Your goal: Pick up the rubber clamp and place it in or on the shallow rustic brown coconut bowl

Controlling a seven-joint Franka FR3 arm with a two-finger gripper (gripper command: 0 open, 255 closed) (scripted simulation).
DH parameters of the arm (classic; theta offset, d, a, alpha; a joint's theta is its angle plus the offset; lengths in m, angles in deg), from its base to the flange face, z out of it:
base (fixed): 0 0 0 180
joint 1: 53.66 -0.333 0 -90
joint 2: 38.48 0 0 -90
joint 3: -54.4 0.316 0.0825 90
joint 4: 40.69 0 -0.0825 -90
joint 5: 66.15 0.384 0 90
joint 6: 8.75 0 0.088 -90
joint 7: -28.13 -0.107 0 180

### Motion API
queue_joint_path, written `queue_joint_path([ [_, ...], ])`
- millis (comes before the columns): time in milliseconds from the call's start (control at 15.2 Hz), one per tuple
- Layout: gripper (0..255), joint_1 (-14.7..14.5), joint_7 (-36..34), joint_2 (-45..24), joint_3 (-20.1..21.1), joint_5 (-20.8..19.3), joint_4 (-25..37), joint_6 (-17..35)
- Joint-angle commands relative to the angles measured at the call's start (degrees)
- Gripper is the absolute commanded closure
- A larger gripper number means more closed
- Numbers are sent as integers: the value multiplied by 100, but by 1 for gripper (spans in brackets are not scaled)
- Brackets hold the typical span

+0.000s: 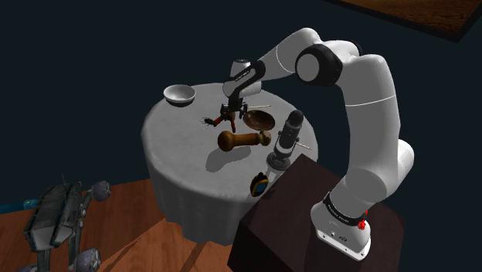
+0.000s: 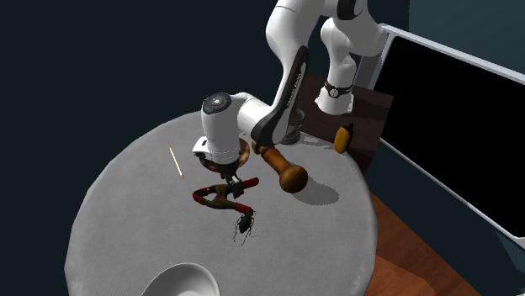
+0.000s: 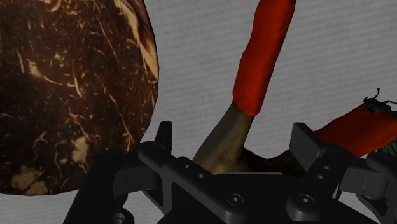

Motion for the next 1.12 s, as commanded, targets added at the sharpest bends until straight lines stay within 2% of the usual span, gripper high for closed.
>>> queue_joint_path([
  [0, 0, 3, 3, -14, 1, 1, 6, 10],
  [264, 0, 3, 3, -14, 1, 1, 6, 10],
  [330, 255, 3, 4, -14, 1, 1, 6, 11],
  [1056, 255, -1, -2, 100, -6, -6, -14, -84],
])
